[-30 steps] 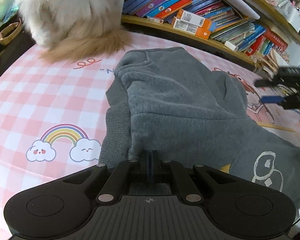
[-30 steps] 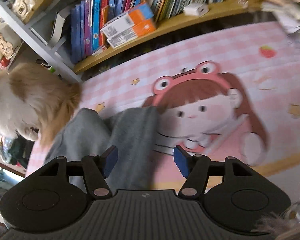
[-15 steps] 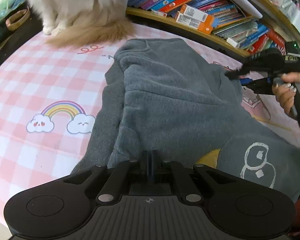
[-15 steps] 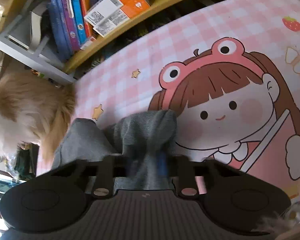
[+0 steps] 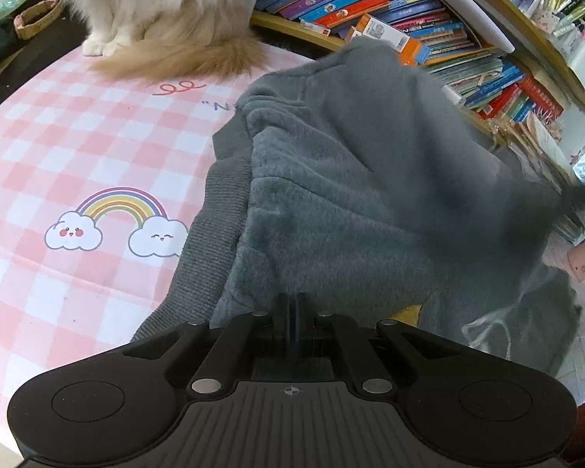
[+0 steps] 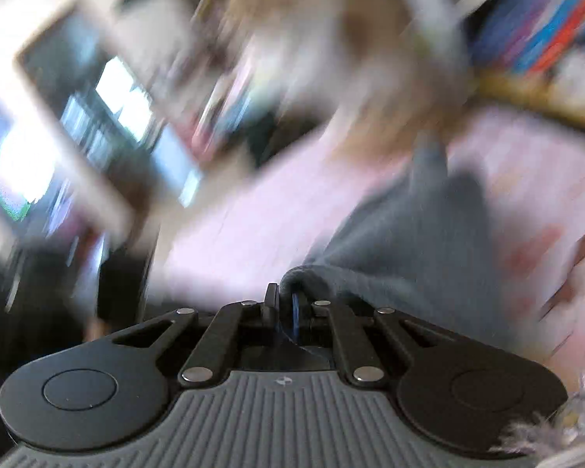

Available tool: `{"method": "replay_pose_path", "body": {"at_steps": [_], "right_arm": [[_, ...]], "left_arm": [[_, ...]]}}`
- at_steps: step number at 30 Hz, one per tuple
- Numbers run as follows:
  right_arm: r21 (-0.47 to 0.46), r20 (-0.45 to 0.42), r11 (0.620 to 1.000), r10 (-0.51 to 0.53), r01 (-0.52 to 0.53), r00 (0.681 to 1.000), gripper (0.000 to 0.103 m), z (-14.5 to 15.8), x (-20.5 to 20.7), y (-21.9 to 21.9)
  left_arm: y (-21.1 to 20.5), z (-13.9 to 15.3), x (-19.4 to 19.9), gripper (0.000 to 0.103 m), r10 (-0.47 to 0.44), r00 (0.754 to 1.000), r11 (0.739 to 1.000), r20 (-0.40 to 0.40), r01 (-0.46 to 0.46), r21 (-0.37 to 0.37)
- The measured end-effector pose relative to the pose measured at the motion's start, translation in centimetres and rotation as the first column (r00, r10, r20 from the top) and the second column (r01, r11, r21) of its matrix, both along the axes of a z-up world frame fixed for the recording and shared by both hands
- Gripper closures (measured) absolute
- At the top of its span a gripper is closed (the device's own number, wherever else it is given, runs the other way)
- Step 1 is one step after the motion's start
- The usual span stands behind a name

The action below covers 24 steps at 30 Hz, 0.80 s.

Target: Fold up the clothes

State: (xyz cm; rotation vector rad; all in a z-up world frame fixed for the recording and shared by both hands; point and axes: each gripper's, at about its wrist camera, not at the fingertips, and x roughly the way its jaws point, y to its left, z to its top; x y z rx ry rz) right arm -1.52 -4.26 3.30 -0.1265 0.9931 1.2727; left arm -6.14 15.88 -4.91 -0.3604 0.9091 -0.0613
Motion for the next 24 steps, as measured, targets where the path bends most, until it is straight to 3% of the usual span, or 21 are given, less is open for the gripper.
{"method": "replay_pose_path", "body": {"at_steps": [2,4,6,8,11,14,16,17,20,24], "right_arm": [[-0.132,-0.041,0.990,0.038,-0.044,0.998,0.087,-3.0,-1.3,1.0],[-0.194,-0.056,0.981,0.010,-0.021,0.998,0.080,-4.3,-1.4,1.0],[-0.161,-0.066,0.987,-0.019,0.008,0.998,0.067,-3.7,-1.3,0.2],[-0.093,-0.075,0.995,-0.040,0.033,0.996,0.046,-2.3,-1.0,-1.3],[-0.011,-0.087,0.994,-0.111,0.110,0.990,0.041,-0.4,0.3,-3.7],[0.002,-0.101,0.957,-0.290,0.291,0.952,0.040,-0.2,2.8,-6.8],[-0.029,-0.156,0.902,-0.429,0.430,0.889,0.044,-1.1,4.7,-8.8],[-0.058,-0.203,0.863,-0.502,0.501,0.841,0.050,-1.8,5.6,-9.7],[-0.137,-0.366,0.741,-0.654,0.657,0.662,0.065,-4.4,7.1,-12.1],[-0.161,-0.546,0.613,-0.708,0.774,0.447,0.065,-6.7,7.1,-14.4]], "left_arm": [[0.0,0.0,0.0,0.099,-0.004,1.000,1.000,0.003,0.004,0.000],[0.1,-0.1,0.0,0.099,-0.008,1.000,1.000,0.006,0.008,0.000],[0.1,-0.1,0.0,0.099,-0.013,1.000,1.000,0.009,0.013,0.000],[0.2,-0.1,-0.1,0.099,-0.016,1.000,1.000,0.011,0.016,-0.001],[0.2,-0.2,-0.1,0.099,-0.019,1.000,1.000,0.015,0.019,-0.005],[0.3,-0.2,-0.2,0.099,-0.022,1.000,1.000,0.018,0.022,-0.009],[0.3,-0.2,-0.2,0.099,-0.024,1.000,1.000,0.019,0.024,-0.011],[0.3,-0.2,-0.1,0.099,-0.025,1.000,1.000,0.019,0.025,-0.011],[0.3,-0.2,-0.1,0.099,-0.029,0.999,1.000,0.018,0.029,-0.007],[0.4,-0.2,-0.1,0.098,-0.031,0.999,0.999,0.021,0.032,-0.008]]}}
